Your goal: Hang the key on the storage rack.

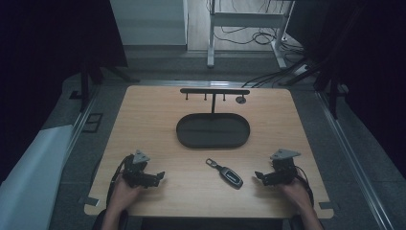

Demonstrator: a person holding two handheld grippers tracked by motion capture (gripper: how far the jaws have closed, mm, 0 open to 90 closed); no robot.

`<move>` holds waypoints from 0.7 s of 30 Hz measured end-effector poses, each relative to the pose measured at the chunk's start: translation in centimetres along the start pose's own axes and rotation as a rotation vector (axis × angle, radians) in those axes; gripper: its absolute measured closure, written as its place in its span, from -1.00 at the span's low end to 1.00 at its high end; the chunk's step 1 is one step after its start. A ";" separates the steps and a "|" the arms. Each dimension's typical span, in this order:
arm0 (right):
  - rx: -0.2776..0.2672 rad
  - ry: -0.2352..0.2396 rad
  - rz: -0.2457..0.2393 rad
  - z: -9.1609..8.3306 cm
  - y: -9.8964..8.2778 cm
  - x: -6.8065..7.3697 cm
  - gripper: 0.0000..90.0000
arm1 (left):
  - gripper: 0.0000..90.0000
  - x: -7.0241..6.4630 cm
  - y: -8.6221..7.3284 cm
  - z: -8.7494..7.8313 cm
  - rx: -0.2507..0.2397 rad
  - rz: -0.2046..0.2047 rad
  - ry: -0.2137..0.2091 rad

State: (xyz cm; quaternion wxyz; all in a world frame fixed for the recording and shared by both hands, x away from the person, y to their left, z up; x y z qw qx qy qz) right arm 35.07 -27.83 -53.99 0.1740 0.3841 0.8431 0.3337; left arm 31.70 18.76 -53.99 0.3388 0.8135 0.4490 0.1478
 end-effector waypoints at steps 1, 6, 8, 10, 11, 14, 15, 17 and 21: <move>0.002 0.003 0.005 0.0 0.0 0.0 -1.00 | -0.98 0.0 0.0 0.0 0.003 0.002 0.003; -0.002 0.009 0.014 0.0 0.0 0.0 -1.00 | -0.98 -0.1 0.0 0.1 0.002 0.007 0.009; 0.002 0.014 0.019 0.0 0.0 0.1 -1.00 | -0.98 -0.1 0.0 0.1 0.000 0.009 0.014; 0.003 0.016 0.022 0.0 0.0 0.0 -1.00 | -0.98 -0.1 -0.1 0.1 -0.002 0.012 0.020; 0.008 0.015 0.024 0.0 0.0 0.0 -1.00 | -0.97 0.0 -0.1 0.2 0.001 0.014 0.022; 0.013 0.024 0.026 0.0 -0.1 0.0 -1.00 | -0.97 0.0 -0.2 0.3 0.006 0.019 0.029; 0.012 0.026 0.027 0.0 -0.1 0.1 -1.00 | -0.97 -0.1 -0.2 0.3 0.007 0.021 0.029; 0.012 0.025 0.022 -0.1 -0.1 0.1 -1.00 | -0.97 -0.1 -0.2 0.3 0.005 0.023 0.031; 0.010 0.028 0.020 -0.2 0.0 0.2 -1.00 | -0.97 0.0 -0.2 0.3 0.002 0.023 0.033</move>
Point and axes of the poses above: each handheld gripper's, and its own axes: z roughly forward along the jaws, y roughly out of its top, x roughly to its left, the point moved 4 cm from there along z, roughly forward along the jaws, and after that the axes turned 1 degree about -y, right-handed, at the moved point
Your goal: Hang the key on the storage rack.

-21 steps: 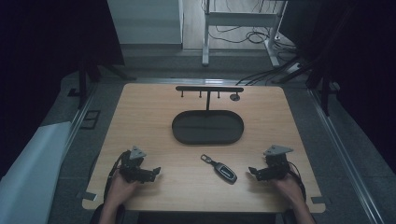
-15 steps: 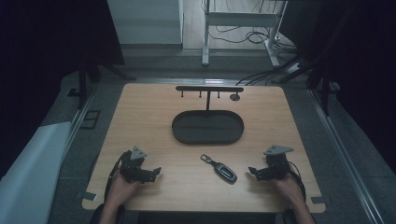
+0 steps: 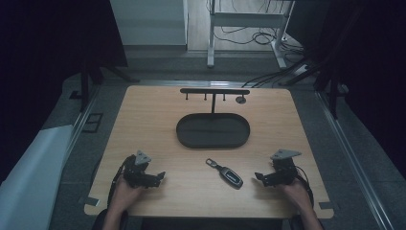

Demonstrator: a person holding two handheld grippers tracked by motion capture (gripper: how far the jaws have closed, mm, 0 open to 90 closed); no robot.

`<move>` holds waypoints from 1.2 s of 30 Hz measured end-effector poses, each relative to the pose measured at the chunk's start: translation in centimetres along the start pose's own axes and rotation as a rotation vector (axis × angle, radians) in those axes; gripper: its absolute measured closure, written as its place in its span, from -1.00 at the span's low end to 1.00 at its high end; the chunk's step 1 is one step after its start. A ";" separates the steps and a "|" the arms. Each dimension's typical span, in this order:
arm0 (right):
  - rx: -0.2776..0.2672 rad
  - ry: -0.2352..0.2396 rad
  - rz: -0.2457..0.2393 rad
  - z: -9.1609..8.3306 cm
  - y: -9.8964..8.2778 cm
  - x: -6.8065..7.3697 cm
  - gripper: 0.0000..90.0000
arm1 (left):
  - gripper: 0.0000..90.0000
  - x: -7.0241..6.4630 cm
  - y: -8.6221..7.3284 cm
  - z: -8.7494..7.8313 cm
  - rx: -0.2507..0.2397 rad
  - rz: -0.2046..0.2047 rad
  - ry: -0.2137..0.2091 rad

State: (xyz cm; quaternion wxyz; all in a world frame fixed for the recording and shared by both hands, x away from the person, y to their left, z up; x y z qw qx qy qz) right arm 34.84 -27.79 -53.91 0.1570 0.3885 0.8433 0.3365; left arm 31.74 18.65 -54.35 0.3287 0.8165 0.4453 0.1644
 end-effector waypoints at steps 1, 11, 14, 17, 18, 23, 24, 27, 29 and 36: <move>0.001 0.001 0.002 0.0 0.0 0.0 -1.00 | -0.97 0.0 0.0 0.0 0.001 0.000 0.001; 0.012 0.021 -0.004 -0.1 0.1 0.5 -1.00 | -0.98 -0.2 0.0 0.2 0.004 0.004 0.004; 0.032 0.017 -0.033 -0.2 0.0 0.6 -1.00 | -0.98 -0.1 0.0 0.1 0.003 0.005 0.007; 0.041 0.014 -0.046 -0.5 0.1 0.7 -1.00 | -0.98 -0.1 0.0 0.1 0.000 0.004 0.009; 0.045 0.017 -0.048 -0.6 0.1 0.7 -1.00 | -0.98 -0.1 0.0 0.1 0.000 0.004 0.010; 0.057 0.016 -0.051 -1.1 0.2 0.9 -1.00 | -0.98 -0.1 0.0 0.1 0.001 0.006 0.011; 0.063 0.019 -0.050 -1.2 0.2 1.0 -1.00 | -0.98 -0.1 0.0 0.1 0.001 0.006 0.011; 0.083 0.029 -0.047 -1.3 0.2 1.2 -1.00 | -0.98 -0.2 0.0 0.2 0.002 0.008 0.013; 0.098 0.032 -0.050 -1.4 0.1 1.4 -1.00 | -0.98 -0.2 0.0 0.2 0.001 0.009 0.013; 0.132 0.049 -0.045 -1.6 0.2 2.1 -1.00 | -0.98 -0.5 0.1 0.2 0.001 0.021 0.009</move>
Point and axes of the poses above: each handheld gripper's, and its own axes: z roughly forward along the jaws, y roughly out of its top, x roughly to its left, the point moved 4 cm from there along z, roughly forward along the jaws, and after that the axes turned 1 degree about -y, right-handed, at the moved point
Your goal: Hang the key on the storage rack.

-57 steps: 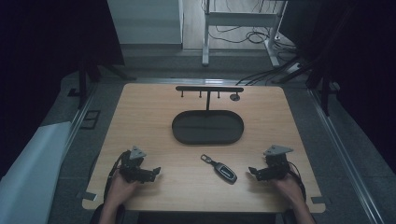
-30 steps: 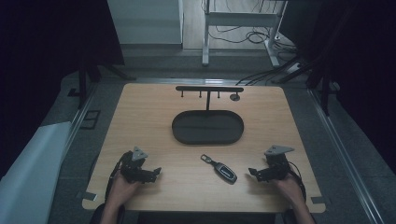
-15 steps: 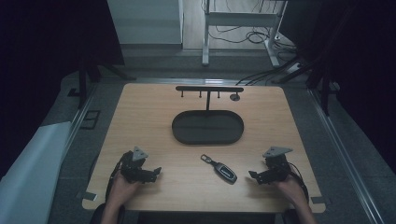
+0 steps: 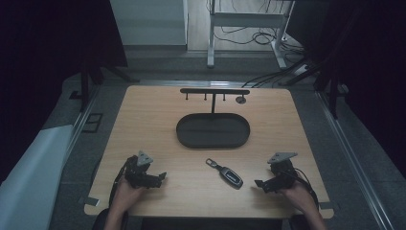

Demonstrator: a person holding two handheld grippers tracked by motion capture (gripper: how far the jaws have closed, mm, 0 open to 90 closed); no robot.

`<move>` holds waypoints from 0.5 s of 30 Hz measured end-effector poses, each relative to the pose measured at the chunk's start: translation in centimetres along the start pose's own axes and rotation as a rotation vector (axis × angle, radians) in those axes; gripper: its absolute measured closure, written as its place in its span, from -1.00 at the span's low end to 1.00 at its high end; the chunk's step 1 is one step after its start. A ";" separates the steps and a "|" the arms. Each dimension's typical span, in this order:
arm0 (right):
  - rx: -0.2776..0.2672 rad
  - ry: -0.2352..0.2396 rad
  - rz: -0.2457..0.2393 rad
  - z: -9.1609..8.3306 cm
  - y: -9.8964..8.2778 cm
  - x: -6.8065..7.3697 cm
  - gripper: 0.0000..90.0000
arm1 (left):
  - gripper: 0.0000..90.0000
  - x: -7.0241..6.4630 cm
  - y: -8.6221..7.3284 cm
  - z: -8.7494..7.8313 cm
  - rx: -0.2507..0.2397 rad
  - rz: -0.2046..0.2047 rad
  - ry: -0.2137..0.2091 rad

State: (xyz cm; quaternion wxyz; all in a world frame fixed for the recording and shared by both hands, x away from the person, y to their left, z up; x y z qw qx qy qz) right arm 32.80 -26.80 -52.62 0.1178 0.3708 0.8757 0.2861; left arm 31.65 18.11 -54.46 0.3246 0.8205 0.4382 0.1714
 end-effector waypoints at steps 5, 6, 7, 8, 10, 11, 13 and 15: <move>0.041 -0.001 -0.022 0.0 0.3 0.6 -1.00 | -0.98 0.0 0.0 0.0 0.002 0.000 0.002; 0.057 0.001 -0.040 -0.1 0.5 1.0 -1.00 | -0.98 0.0 0.0 0.0 0.002 0.000 0.002; 0.057 0.001 -0.040 -0.1 0.5 1.0 -1.00 | -0.98 0.0 0.0 0.0 0.002 0.000 0.002; 0.072 0.012 -0.039 -0.1 0.9 1.4 -1.00 | -0.98 0.0 0.0 0.1 0.004 0.001 0.000; 0.089 0.033 -0.050 0.0 1.3 1.9 -1.00 | -0.98 -0.1 0.0 0.1 0.007 0.004 0.000; 0.096 0.037 -0.060 0.0 1.5 2.1 -1.00 | -0.98 -0.1 0.0 0.1 0.009 0.007 -0.001; 0.110 0.040 -0.088 0.2 1.8 2.6 -1.00 | -0.98 -0.2 0.0 0.1 0.010 0.010 -0.003; 0.119 0.050 -0.111 0.4 2.2 3.0 -1.00 | -0.98 -0.2 0.0 0.1 0.010 0.010 -0.003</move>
Point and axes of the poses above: each handheld gripper's, and its own axes: z roughly forward along the jaws, y roughly out of its top, x roughly to its left, the point moved 4 cm from there along z, roughly forward along the jaws, and after that the axes turned 1 degree about -y, right-handed, at the moved point
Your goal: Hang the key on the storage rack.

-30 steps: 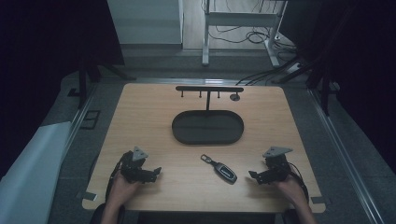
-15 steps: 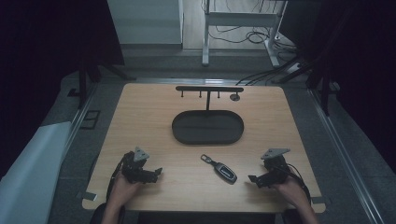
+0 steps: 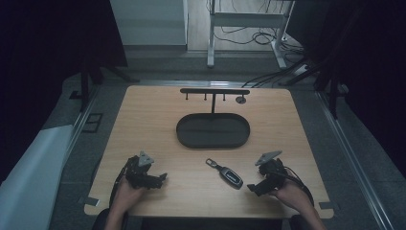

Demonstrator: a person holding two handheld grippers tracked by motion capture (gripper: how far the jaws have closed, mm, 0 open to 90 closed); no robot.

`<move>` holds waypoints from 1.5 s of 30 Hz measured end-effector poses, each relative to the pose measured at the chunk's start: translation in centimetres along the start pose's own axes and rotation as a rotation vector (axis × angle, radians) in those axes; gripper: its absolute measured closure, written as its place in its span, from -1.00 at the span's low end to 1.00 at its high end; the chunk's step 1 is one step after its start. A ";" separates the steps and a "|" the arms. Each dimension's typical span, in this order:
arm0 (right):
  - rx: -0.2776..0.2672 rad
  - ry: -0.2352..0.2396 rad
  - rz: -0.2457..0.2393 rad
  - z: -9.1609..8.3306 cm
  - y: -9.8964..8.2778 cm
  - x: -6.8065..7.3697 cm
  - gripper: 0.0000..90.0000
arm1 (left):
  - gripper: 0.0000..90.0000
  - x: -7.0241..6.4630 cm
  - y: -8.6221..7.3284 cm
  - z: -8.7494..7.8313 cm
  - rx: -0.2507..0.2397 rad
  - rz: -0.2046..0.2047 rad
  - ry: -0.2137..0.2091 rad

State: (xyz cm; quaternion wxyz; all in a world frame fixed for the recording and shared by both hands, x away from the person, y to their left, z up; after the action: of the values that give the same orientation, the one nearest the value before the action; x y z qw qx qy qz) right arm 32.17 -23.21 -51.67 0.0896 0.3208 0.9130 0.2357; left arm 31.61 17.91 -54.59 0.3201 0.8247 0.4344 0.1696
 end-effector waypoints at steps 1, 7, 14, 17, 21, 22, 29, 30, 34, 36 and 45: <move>0.003 0.004 -0.010 0.1 0.2 0.2 -1.00 | -0.98 0.0 0.0 0.0 0.001 0.000 0.000; 0.043 0.021 -0.041 0.8 1.6 1.0 -1.00 | -0.98 0.0 0.0 0.0 0.004 0.001 -0.001; 0.084 0.028 -0.081 2.3 3.3 1.7 -1.00 | -0.98 0.0 0.0 0.0 0.010 0.005 -0.003; 0.092 0.029 -0.100 2.7 3.8 2.0 -0.99 | -0.98 0.0 -0.1 0.0 0.012 0.005 -0.003; 0.119 0.016 -0.134 2.9 4.2 2.0 -0.93 | -0.98 0.0 0.0 0.0 0.012 0.007 -0.003; 0.125 0.016 -0.135 2.9 4.3 1.9 -0.92 | -0.98 0.0 -0.1 0.0 0.013 0.007 -0.001; 0.155 -0.006 -0.140 2.8 4.5 0.4 -0.84 | -0.98 0.0 -0.1 0.1 0.015 0.006 0.002; 0.155 -0.006 -0.140 2.8 4.5 0.4 -0.84 | -0.98 0.0 -0.1 0.1 0.015 0.006 0.002; 0.182 -0.018 -0.153 2.7 4.6 -0.4 -0.78 | -0.98 0.0 -0.1 0.1 0.017 0.007 0.001; 0.191 -0.005 -0.167 2.7 4.8 -0.4 -0.78 | -0.98 0.0 0.0 0.1 0.018 0.007 0.000; 0.281 0.053 -0.245 3.7 6.8 0.9 -0.56 | -0.98 -0.1 -0.1 0.1 0.023 0.009 -0.002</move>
State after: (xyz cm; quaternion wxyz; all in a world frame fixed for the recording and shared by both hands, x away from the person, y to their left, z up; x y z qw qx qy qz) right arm 36.32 -16.66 -51.62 0.0478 0.2105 0.9711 0.1015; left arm 31.61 17.84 -54.74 0.3100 0.8304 0.4325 0.1653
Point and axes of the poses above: each handheld gripper's, and its own axes: z roughly forward along the jaws, y roughly out of its top, x roughly to its left, the point moved 4 cm from there along z, roughly forward along the jaws, and after that the axes turned 1 degree about -y, right-handed, at the moved point
